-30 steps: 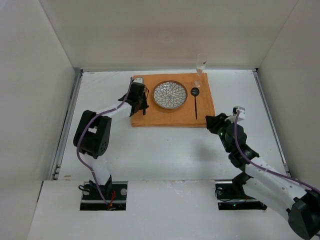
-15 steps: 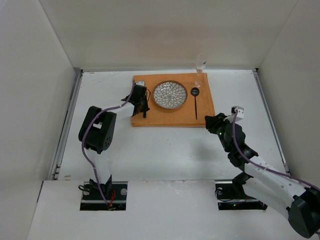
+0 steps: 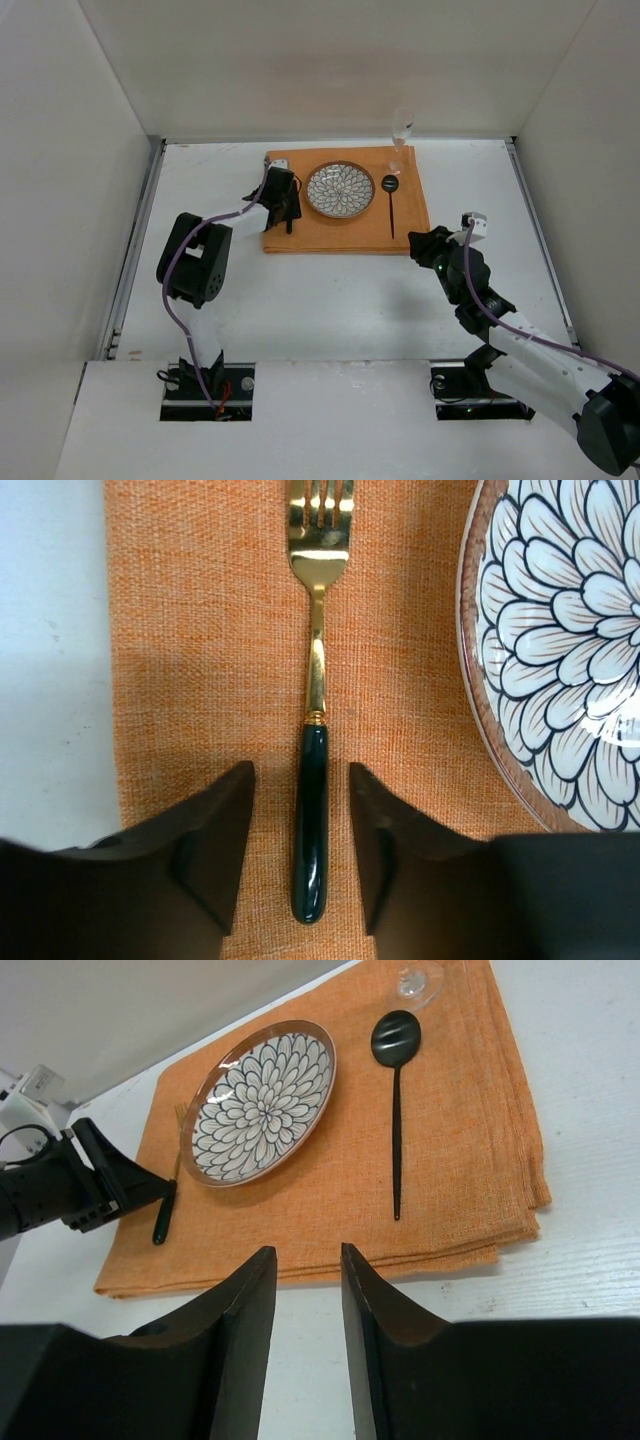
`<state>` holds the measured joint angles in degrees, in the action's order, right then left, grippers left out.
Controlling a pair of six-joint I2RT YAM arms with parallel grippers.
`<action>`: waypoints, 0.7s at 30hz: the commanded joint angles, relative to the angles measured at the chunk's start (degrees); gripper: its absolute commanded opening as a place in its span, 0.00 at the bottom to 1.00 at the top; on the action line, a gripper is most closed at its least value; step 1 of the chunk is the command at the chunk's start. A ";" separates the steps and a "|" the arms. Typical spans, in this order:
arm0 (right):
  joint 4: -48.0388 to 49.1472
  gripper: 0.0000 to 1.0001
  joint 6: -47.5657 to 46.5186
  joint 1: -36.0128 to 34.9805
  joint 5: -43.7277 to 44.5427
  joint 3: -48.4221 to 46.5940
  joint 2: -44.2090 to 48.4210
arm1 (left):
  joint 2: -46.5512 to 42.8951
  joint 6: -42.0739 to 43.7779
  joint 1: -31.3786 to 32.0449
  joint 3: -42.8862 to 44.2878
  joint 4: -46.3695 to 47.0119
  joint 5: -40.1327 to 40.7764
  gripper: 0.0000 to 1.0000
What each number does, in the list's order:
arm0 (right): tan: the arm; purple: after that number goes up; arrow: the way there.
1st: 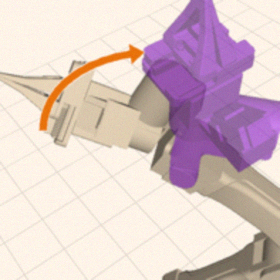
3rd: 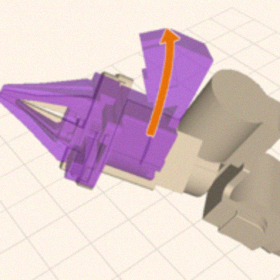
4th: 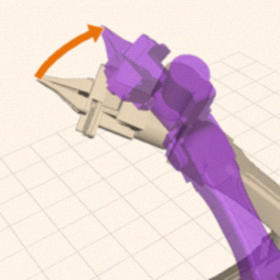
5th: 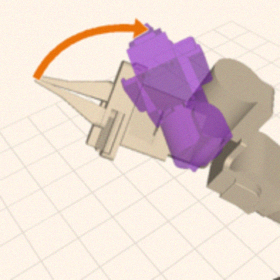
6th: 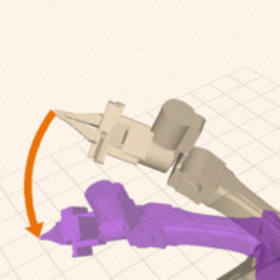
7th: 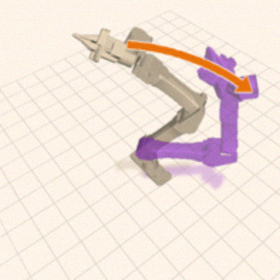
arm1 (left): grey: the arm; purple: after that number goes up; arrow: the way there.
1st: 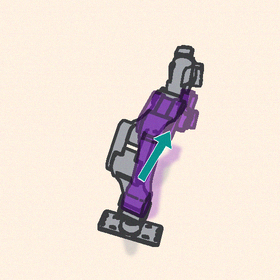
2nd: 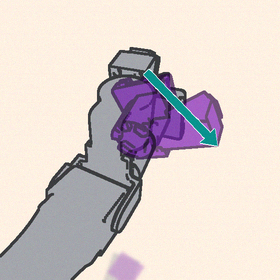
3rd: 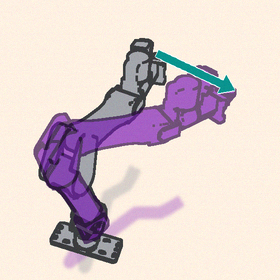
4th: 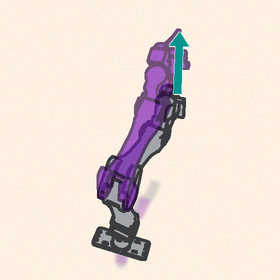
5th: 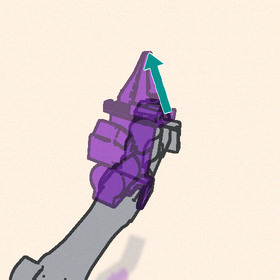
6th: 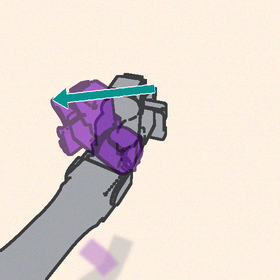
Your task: Set the dinner table for one person
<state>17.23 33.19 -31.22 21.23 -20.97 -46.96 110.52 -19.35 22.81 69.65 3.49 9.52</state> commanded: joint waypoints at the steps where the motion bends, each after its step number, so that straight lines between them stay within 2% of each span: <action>1: 3.51 0.39 -0.93 -0.55 1.53 -2.41 0.64 | -6.01 0.90 0.26 -1.26 -0.67 1.64 0.47; 5: 3.07 0.39 -1.02 -0.55 1.35 -2.32 1.60 | -15.57 -0.15 2.80 -6.52 0.11 5.85 0.66; 6: 3.50 0.39 -1.11 -0.46 1.70 -2.06 1.78 | -18.82 -0.59 3.77 -8.37 0.55 7.25 0.77; 7: 3.33 0.36 -1.02 -0.46 1.62 -2.06 1.61 | -22.07 -0.86 4.65 -10.48 1.17 8.31 1.00; 10: 2.63 0.19 -0.93 -0.46 0.04 -3.02 0.30 | -32.70 -2.35 6.94 -18.64 3.97 12.26 1.00; 13: 2.63 0.10 -0.93 -0.55 0.83 -3.63 -2.34 | -43.33 -7.43 7.73 -27.77 4.43 17.70 1.00; 16: 2.71 0.11 -0.41 -0.72 0.39 -4.43 -5.15 | -52.65 -12.09 7.82 -37.09 3.46 21.76 1.00; 21: 6.05 0.31 0.38 -1.60 1.62 -3.64 -8.23 | -66.73 -21.76 3.17 -49.41 -7.33 21.77 1.00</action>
<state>17.96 33.32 -32.03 21.47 -22.79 -54.41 48.27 -33.52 28.21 24.45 3.09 28.34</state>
